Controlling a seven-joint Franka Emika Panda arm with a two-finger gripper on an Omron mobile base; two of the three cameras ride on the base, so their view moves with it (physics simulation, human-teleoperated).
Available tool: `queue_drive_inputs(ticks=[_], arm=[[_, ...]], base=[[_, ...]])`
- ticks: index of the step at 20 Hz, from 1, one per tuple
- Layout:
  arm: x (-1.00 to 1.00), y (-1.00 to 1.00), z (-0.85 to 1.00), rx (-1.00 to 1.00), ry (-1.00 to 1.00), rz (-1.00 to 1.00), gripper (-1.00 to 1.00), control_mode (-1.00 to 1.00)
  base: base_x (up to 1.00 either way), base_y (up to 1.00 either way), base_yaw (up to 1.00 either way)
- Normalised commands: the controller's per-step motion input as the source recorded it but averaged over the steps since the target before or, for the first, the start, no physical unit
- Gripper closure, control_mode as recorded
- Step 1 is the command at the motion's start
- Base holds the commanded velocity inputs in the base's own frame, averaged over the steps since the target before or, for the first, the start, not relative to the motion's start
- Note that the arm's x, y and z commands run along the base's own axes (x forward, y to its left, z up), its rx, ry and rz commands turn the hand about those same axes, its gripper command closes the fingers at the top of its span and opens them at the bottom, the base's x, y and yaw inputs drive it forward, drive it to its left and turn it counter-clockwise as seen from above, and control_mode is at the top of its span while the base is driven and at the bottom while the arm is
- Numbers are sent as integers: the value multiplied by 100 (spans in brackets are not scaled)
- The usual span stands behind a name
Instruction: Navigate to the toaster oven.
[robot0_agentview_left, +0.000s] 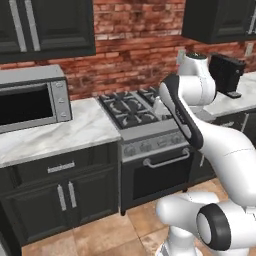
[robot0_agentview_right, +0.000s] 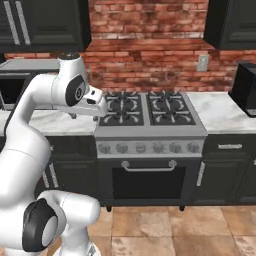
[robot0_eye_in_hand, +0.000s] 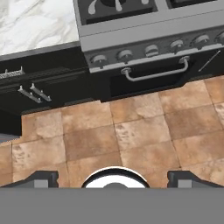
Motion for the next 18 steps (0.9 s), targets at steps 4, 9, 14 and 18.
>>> queue_drive_inputs(ticks=[4, 9, 14, 18], arm=[[0, 0, 0, 0, 0, 0, -100, 100], [0, 0, 0, 0, 0, 0, -100, 100], [0, 0, 0, 0, 0, 0, -100, 100], [0, 0, 0, 0, 0, 0, -100, 100]], base=[[-16, 100, 0], [-2, 67, 0], [-4, 63, 11], [23, 59, 32]])
